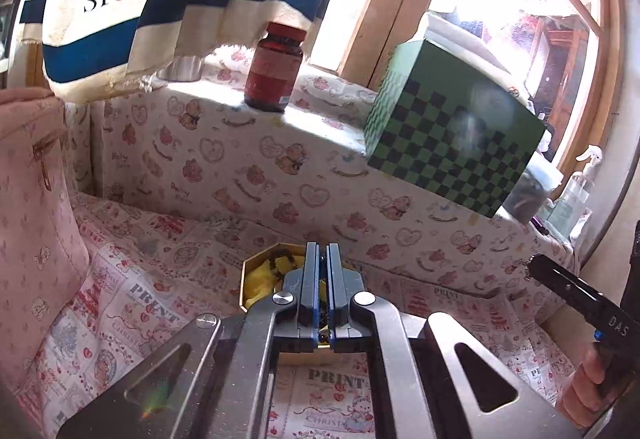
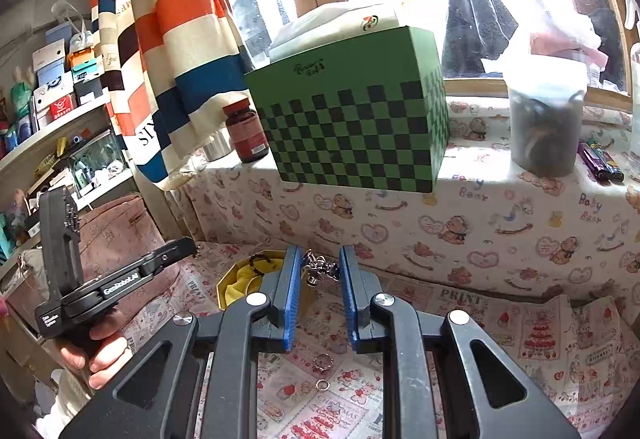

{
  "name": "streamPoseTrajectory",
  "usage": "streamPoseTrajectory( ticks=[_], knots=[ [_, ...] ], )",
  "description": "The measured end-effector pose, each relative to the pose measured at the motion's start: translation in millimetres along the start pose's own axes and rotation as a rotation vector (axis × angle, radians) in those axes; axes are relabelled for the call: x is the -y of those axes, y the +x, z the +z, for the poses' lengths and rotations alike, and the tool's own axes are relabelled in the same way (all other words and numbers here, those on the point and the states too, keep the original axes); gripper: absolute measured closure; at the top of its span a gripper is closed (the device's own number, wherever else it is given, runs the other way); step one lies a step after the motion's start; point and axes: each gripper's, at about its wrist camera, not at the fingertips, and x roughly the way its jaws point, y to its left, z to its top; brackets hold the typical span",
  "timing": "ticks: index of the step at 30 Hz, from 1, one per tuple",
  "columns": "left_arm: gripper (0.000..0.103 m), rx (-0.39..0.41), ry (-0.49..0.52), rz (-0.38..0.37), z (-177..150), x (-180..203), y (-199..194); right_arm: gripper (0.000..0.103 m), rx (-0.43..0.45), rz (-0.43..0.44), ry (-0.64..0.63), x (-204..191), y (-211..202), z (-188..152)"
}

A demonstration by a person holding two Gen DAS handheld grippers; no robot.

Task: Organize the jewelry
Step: 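Lower the ring into the box and open the left gripper while right carries the charm over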

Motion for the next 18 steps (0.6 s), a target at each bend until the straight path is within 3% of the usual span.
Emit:
streamPoseTrajectory(
  ticks=[10, 18],
  knots=[
    [0.101, -0.113, -0.059, -0.034, -5.0, -21.1, 36.9, 0.082, -0.028, -0.004, 0.007, 0.2, 10.7, -7.6],
    [0.101, -0.098, -0.056, -0.054, -4.0, -19.9, 33.2, 0.082, -0.043, -0.017, -0.010, -2.0, 18.6, -12.4]
  ],
)
